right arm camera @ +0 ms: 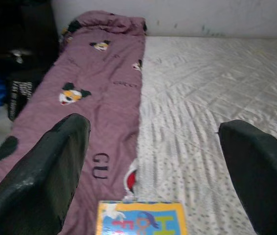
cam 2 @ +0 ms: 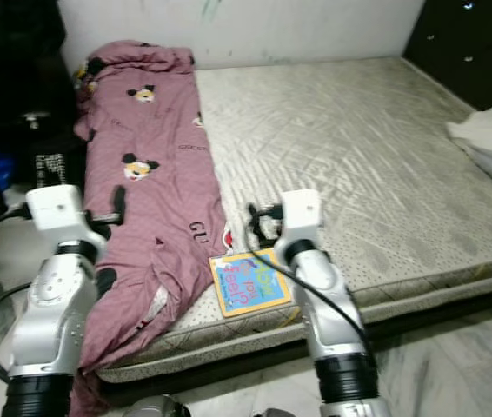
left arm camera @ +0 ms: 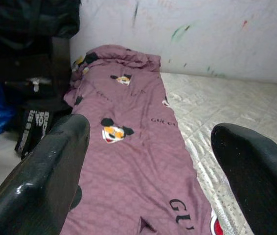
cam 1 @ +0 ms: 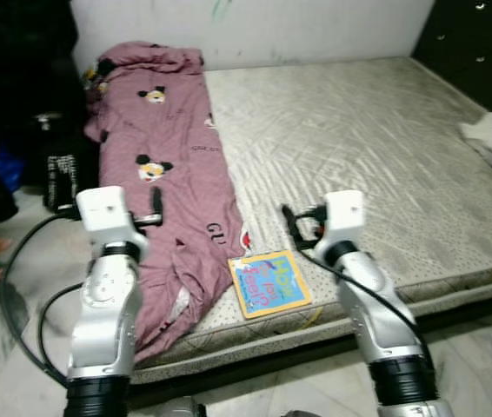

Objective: Clean up the room

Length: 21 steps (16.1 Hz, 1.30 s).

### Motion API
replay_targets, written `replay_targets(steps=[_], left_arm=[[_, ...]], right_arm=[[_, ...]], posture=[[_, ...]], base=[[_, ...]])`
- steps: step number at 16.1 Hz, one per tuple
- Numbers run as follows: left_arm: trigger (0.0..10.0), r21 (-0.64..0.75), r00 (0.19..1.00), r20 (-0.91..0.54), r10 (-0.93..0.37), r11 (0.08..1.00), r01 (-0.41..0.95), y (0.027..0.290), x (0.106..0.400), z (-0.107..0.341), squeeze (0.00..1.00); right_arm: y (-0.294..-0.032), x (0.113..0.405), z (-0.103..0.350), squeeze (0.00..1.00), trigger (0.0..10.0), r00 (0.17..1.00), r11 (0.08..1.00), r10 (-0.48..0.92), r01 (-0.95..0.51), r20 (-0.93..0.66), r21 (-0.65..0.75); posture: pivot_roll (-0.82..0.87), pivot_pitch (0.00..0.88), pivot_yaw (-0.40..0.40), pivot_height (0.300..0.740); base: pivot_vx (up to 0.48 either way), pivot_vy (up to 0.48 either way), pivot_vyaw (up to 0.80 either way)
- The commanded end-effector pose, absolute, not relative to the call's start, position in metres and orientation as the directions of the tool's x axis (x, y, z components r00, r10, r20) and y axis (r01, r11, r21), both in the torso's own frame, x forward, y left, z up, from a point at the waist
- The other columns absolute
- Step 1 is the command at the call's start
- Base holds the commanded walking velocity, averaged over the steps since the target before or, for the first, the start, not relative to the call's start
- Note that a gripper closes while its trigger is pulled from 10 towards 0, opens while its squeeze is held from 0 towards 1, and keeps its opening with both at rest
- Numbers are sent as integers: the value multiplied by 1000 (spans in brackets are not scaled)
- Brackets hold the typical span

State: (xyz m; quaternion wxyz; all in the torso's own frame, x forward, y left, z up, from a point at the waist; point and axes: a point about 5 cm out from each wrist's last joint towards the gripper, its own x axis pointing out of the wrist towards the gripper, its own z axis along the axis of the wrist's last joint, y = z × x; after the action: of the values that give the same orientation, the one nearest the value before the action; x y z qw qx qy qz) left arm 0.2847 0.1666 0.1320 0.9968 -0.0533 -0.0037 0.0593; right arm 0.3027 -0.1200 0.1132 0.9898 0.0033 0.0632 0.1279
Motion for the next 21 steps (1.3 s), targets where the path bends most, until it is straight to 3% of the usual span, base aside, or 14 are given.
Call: replay_targets(steps=[1,3,16,21], left_arm=[[10000,-118,995,26,100,988,-96,163,284,137,0],[10000,-122,995,26,100,988,-96,163,285,137,0],[10000,-125,992,9,129,984,-127,162,289,135,0],[10000,-14,994,2,106,994,-106,171,274,122,0]], right_arm=[[-123,305,118,0,10000,962,968,251,-251,-105,12],[-123,306,118,0,10000,962,967,253,-253,-105,9],[-125,310,116,0,10000,967,971,235,-237,-94,-10],[-131,301,118,0,10000,980,981,188,-184,-59,64]], posture=[[18,0,-8,740],[18,0,-9,740],[27,0,-8,740],[22,0,-12,740]], base=[[375,0,0],[384,0,0],[0,0,152],[0,0,0]])
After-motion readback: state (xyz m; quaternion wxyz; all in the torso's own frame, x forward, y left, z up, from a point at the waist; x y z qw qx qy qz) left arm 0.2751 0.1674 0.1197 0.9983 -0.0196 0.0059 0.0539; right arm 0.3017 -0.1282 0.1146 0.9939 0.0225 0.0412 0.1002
